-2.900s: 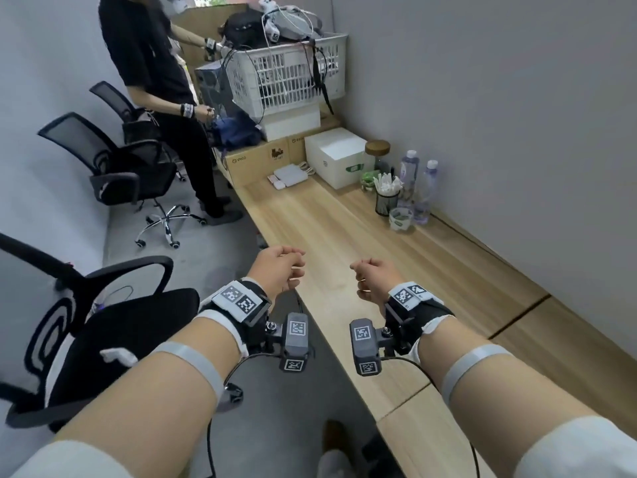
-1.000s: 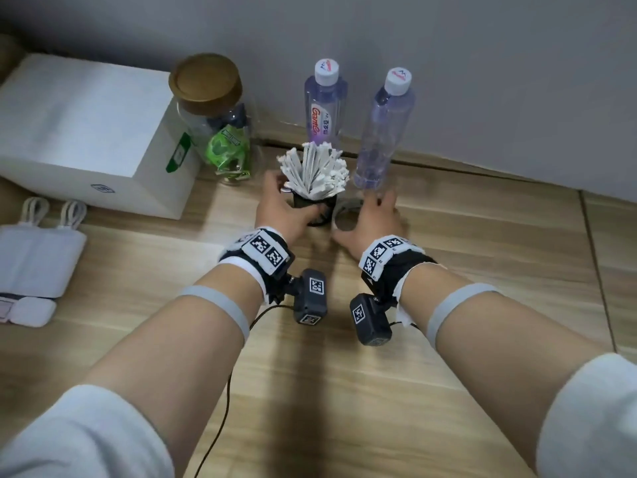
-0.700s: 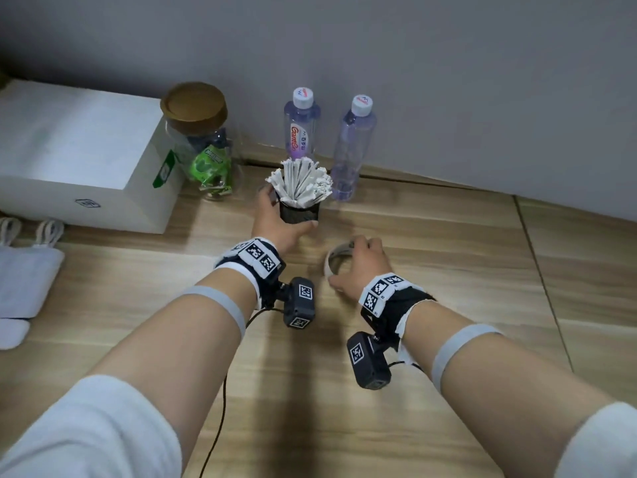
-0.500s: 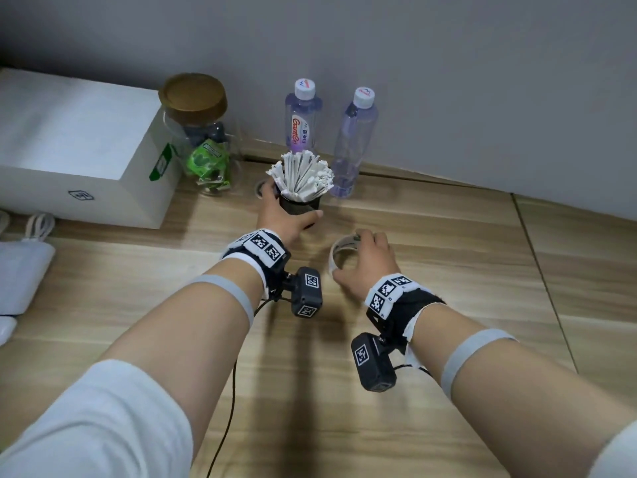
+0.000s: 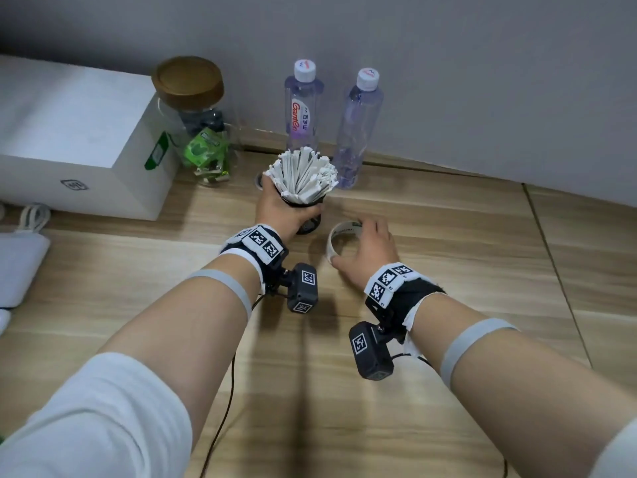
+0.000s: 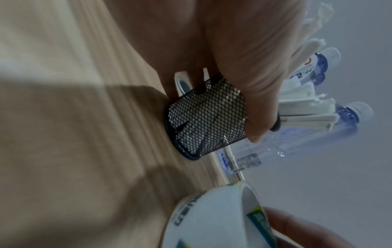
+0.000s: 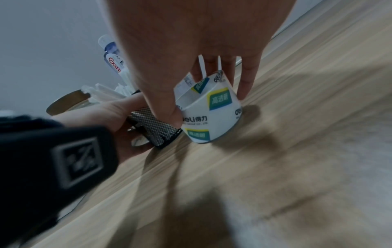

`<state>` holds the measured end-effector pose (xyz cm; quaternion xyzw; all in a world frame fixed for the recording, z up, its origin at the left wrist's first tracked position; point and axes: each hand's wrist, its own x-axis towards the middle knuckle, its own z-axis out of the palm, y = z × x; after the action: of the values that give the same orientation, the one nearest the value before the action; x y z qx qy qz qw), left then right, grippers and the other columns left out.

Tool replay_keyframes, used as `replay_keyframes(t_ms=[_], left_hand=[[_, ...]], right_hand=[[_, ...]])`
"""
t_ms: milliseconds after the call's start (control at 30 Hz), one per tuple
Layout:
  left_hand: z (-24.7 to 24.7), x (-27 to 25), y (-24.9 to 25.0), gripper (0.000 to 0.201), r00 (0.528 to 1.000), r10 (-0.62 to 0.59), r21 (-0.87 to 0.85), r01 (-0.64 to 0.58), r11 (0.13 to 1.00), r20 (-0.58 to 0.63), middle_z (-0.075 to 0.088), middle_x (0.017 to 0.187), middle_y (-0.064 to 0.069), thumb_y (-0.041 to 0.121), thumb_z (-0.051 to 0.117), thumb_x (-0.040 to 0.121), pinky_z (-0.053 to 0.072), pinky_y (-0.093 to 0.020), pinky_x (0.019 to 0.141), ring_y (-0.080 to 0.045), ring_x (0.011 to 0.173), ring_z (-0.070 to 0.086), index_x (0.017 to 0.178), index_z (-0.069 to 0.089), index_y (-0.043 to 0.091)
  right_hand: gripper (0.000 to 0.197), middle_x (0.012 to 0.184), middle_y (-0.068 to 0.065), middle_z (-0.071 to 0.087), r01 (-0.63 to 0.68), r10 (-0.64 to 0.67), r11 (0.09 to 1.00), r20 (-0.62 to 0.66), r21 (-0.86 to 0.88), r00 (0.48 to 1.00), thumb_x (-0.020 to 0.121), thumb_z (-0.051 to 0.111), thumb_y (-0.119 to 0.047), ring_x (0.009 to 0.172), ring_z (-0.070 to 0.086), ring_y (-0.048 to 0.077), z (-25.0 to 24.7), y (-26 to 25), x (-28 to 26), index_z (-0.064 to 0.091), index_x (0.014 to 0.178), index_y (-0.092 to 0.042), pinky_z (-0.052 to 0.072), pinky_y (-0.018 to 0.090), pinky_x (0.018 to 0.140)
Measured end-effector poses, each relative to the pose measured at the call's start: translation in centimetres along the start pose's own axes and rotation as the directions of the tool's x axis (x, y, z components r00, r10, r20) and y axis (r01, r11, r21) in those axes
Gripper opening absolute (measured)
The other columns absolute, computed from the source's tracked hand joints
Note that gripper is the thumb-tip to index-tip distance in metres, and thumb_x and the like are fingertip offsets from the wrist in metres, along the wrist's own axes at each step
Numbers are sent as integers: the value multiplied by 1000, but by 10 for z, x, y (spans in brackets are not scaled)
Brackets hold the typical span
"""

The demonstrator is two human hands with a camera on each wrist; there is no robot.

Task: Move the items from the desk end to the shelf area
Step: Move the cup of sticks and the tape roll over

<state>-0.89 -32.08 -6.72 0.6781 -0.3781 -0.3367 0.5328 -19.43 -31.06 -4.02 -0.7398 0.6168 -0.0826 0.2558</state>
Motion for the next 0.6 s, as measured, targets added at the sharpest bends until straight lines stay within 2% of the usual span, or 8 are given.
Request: replay_keyframes(t_ms=[233,333,467,600], left_hand=[[-2,-75,41,87,994,-75,-142,85,986,75,65,125,4,10,92,63,51,-30,102,-5,114,63,135,43,17],[12,-101,74,87,989,-76,-172,98,980,128,66,125,6,11,92,63,52,-30,101,-4,112,64,136,44,20],[48,-121,116,89,974,-17,-156,53,986,225,68,125,4,21,95,59,51,-38,103,-10,114,65,135,49,20],[108,-153,166,86,956,42,-159,5,987,290,67,123,6,15,93,62,51,-31,101,-6,111,65,134,46,21]], right_hand=[[88,139,8,38,-87,84,990,27,111,996,70,79,-38,132,38,27,-59,5,-48,36,144,-18,35,33,109],[84,137,8,38,-147,150,975,-3,168,989,69,79,-39,128,41,27,-100,17,-75,39,140,-18,39,35,108],[85,135,7,37,-236,255,942,-48,237,966,64,81,-37,125,47,28,-151,49,-108,41,137,-19,43,38,107],[80,132,7,37,-291,343,901,-116,320,932,63,80,-30,120,50,27,-203,96,-141,44,133,-20,47,35,100]])
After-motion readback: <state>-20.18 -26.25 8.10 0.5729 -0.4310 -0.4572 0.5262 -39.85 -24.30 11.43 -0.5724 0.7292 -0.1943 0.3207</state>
